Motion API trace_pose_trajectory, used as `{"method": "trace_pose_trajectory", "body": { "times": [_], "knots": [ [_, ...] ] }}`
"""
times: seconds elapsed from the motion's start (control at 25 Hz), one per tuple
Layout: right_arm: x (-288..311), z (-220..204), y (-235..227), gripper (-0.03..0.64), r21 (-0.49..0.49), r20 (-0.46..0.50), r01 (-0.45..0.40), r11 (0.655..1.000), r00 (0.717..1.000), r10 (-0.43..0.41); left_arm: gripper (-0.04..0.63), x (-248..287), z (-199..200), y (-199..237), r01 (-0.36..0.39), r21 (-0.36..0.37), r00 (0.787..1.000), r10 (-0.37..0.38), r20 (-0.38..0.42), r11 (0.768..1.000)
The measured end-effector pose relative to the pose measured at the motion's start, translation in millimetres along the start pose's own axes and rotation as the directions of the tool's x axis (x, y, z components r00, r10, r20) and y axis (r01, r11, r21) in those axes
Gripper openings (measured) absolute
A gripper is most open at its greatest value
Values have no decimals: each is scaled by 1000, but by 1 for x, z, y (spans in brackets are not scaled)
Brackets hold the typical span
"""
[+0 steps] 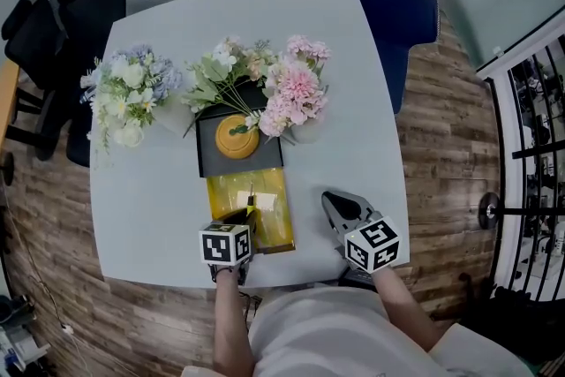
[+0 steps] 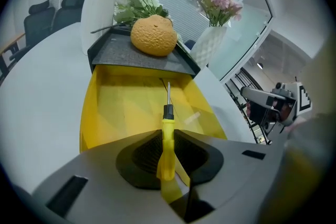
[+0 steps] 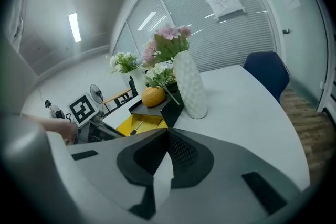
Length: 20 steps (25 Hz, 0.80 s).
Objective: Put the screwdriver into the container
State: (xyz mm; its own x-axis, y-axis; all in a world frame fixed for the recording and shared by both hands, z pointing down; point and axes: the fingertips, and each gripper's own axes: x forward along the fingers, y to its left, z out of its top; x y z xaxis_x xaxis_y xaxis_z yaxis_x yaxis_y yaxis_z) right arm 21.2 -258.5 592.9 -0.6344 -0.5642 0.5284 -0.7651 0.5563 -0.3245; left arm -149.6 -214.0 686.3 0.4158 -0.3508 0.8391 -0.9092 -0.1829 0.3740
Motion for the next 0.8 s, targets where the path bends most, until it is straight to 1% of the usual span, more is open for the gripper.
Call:
{"method": "trace_pose_trajectory", "body": {
  "times": [0.16,0.28,0.4,0.8],
  "knots": [
    [-1,-1,-3,15,7,0,5,1000,1000,-5,71,3,-2,0,-21,35,999,22,-42,999],
    [0,-2,-3,15,9,-1,6,1000,1000,-6,72,6,-2,0,-29,68,998,33,-59,997],
    [0,-3,-2,15,10,-2,6,1000,1000,-6,74,9,-5,0,-35,86,996,41,-75,996],
    [-4,4,1,15,-3,8,8,1000,1000,-8,78,9,-5,-1,-39,105,996,47,-76,994]
  ]
}}
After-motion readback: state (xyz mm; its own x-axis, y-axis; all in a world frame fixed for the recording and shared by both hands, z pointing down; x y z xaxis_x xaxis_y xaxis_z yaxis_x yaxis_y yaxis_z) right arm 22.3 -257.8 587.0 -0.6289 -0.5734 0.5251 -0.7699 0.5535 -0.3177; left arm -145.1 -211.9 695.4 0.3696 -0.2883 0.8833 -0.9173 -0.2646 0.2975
